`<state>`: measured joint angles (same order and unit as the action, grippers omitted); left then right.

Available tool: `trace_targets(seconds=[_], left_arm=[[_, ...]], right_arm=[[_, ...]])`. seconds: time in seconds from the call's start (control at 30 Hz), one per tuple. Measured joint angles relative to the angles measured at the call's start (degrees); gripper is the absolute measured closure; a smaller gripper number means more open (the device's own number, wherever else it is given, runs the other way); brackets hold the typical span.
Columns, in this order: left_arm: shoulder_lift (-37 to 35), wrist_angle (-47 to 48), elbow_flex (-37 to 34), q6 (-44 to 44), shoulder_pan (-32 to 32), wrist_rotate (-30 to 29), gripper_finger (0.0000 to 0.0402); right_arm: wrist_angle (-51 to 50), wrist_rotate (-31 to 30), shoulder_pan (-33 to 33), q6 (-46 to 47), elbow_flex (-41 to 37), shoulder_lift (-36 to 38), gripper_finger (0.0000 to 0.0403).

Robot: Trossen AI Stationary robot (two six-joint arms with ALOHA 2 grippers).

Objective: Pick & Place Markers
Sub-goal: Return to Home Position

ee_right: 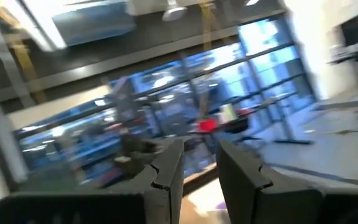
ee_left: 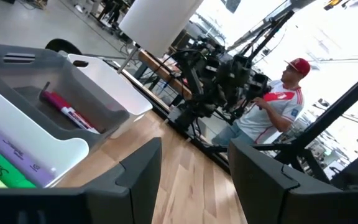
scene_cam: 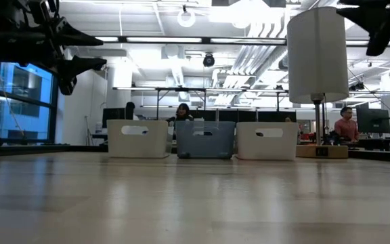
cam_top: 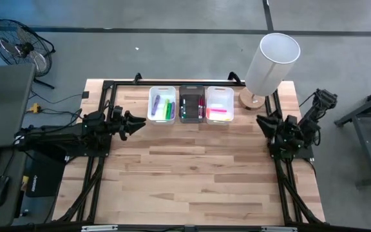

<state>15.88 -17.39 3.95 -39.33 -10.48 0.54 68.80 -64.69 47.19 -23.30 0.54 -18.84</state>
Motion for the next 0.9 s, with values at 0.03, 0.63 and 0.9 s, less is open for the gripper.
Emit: trace_targets(seconds=[0.03,0.63,0.9], left_arm=[[0.00,0.00,0.01,0.00,0.00,0.00,0.0220],[0.02,8.29,0.08,0.00,0.00,-0.04,0.0220],[0.02,10.51,0.08,0.00,0.00,-0.06,0.0220]], right_arm=[[-2.74,1.53,-0.16,2.73,0.00,0.24,0.0321],[-49.62,43.78,-27.67,38.35,0.00,0.21,0.0321],[-54.35,55.61,-38.36,36.52,0.00,0.61,0.0321]])
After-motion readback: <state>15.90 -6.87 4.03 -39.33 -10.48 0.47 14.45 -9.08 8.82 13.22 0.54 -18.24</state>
